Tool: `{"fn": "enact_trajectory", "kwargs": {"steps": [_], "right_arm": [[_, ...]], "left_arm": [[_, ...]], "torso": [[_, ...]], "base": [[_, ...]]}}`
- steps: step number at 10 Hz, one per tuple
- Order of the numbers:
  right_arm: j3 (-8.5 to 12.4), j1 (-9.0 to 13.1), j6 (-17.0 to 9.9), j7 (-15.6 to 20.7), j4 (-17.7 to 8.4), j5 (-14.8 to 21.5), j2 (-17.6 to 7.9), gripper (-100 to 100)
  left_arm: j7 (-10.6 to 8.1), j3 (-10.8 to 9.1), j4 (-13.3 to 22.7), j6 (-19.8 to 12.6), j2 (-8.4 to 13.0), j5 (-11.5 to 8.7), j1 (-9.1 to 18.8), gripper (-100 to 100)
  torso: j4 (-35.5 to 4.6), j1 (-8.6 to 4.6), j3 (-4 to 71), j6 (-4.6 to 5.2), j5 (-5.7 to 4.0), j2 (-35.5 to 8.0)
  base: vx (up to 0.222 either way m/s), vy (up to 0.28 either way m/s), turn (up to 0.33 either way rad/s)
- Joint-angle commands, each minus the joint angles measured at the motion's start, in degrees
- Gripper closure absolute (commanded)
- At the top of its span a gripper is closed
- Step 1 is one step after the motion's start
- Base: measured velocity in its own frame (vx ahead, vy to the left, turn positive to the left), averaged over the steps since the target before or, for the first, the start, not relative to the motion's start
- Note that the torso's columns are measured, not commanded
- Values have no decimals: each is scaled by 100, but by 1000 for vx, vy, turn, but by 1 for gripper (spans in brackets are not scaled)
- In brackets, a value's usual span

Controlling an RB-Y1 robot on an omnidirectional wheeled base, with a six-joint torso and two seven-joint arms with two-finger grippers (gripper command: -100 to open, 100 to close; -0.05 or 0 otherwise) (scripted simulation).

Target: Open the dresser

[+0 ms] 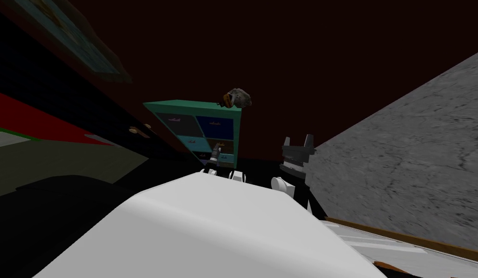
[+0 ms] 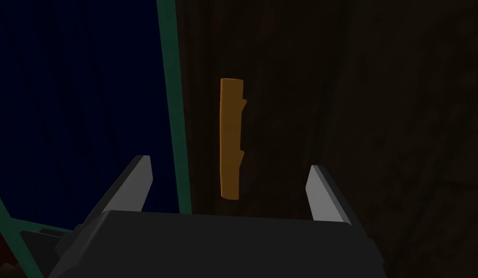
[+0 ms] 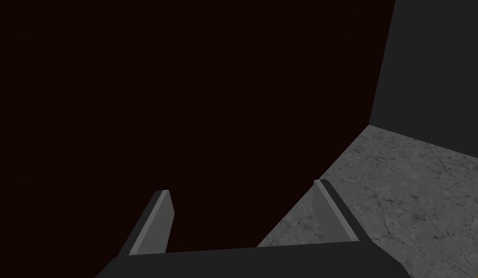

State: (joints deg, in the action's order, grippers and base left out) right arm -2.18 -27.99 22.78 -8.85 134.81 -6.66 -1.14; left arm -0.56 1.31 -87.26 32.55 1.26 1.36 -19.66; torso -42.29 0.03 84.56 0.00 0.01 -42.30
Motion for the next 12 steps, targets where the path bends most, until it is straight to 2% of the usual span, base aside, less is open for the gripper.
{"fn": "enact_trajectory", "kwargs": {"steps": [1, 2, 3, 5, 8, 9, 12], "right_arm": [[0, -1, 0, 0, 0, 0, 0, 0], [0, -1, 0, 0, 0, 0, 0, 0], [0, -1, 0, 0, 0, 0, 0, 0], [0, 1, 0, 0, -1, 0, 0, 0], [0, 3, 0, 0, -1, 0, 0, 0], [0, 2, -1, 0, -1, 0, 1, 0], [0, 2, 0, 0, 0, 0, 0, 0]], "left_arm": [[-6, -13, -245, -247, 7, -3, 1, -100], [-2, -16, -150, -157, 5, -4, 19, -100], [0, 0, 0, 0, 0, 0, 0, 100], [-44, 21, -207, -121, 24, -9, -49, 100], [-57, 64, -434, -223, 56, 14, -182, 100], [-54, 67, -353, -219, 39, 12, -158, 100], [-73, 134, -533, -197, 66, 32, -352, 100]], "torso": [[4, -2, 11, 1, 0, 18], [8, 1, 17, 0, 0, 28], [3, -1, 6, 0, 1, 6], [5, -4, -11, -1, -7, -10], [-17, -2, -22, -11, -9, -39], [-22, -11, -15, -9, -13, -30], [-13, -9, -10, -4, -9, -22]], "base": [[84, 3, -12], [41, 5, -2], [-63, 1, 24], [-75, -17, 2], [-207, -25, 12], [-98, -26, 5], [-171, -12, 12]]}}
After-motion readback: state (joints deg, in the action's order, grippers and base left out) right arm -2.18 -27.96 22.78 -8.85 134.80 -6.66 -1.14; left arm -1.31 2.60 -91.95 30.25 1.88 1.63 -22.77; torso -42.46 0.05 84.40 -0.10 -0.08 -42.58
